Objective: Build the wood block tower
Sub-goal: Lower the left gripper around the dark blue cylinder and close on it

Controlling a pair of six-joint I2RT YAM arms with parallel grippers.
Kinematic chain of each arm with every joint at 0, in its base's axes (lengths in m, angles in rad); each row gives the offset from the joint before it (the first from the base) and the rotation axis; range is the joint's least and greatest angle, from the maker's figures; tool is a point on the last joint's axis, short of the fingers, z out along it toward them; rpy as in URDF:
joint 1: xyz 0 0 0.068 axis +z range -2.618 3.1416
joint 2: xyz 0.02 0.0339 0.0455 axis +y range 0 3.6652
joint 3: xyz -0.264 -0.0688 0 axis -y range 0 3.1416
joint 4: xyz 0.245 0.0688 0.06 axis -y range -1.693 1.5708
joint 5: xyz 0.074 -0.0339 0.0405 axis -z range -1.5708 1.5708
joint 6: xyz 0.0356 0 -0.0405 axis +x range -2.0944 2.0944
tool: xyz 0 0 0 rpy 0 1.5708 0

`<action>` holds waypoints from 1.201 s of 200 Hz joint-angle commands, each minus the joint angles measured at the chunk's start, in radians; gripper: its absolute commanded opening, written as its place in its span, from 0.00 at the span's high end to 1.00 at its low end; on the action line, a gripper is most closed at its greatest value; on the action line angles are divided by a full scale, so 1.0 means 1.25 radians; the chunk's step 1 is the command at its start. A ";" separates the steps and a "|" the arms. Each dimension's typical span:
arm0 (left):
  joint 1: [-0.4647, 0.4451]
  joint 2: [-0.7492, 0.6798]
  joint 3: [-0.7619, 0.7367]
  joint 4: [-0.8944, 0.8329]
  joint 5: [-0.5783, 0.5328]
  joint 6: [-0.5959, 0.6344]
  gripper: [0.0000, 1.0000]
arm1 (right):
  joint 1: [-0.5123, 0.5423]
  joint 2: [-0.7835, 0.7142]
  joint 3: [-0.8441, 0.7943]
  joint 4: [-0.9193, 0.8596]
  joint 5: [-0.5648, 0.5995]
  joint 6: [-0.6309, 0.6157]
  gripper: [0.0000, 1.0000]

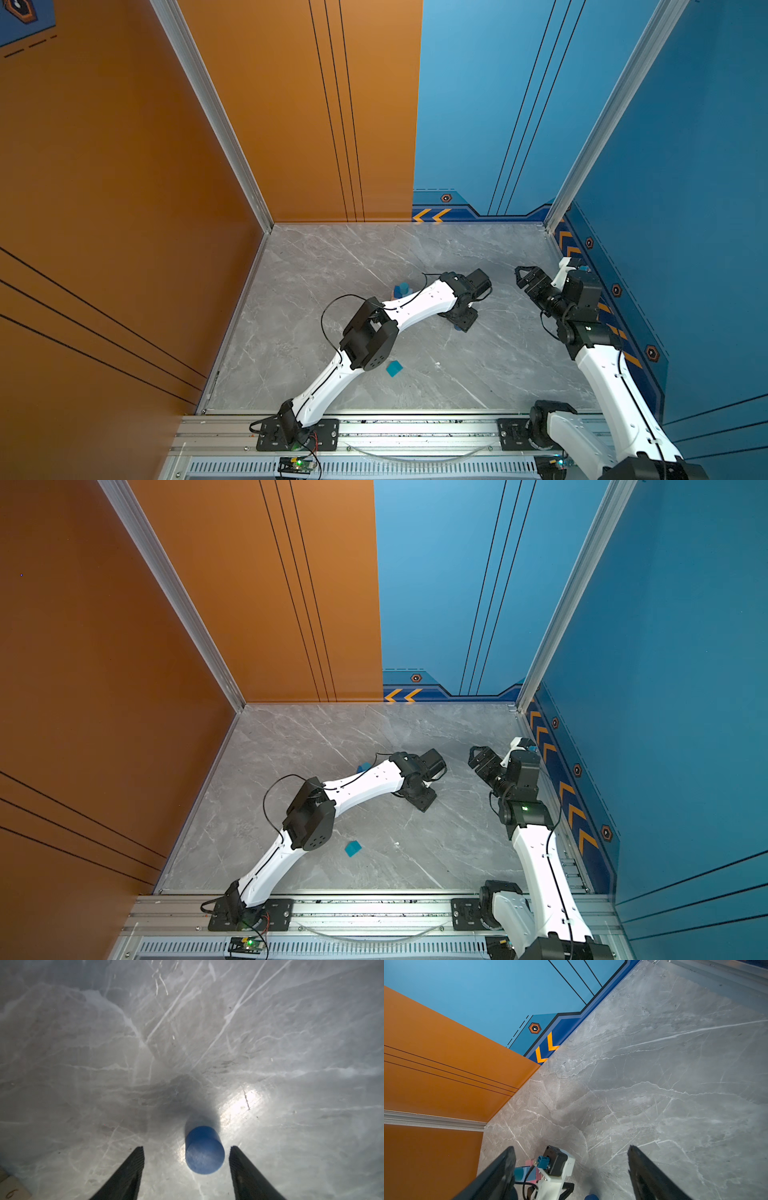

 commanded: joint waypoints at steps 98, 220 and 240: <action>-0.012 0.036 0.035 -0.025 -0.015 -0.013 0.50 | -0.009 0.008 -0.009 0.022 -0.019 0.006 0.14; -0.020 0.020 0.031 -0.036 -0.014 -0.010 0.50 | -0.009 0.010 -0.006 0.026 -0.030 0.012 0.14; -0.021 0.020 0.029 -0.037 -0.015 -0.010 0.52 | -0.008 0.010 -0.006 0.025 -0.031 0.013 0.15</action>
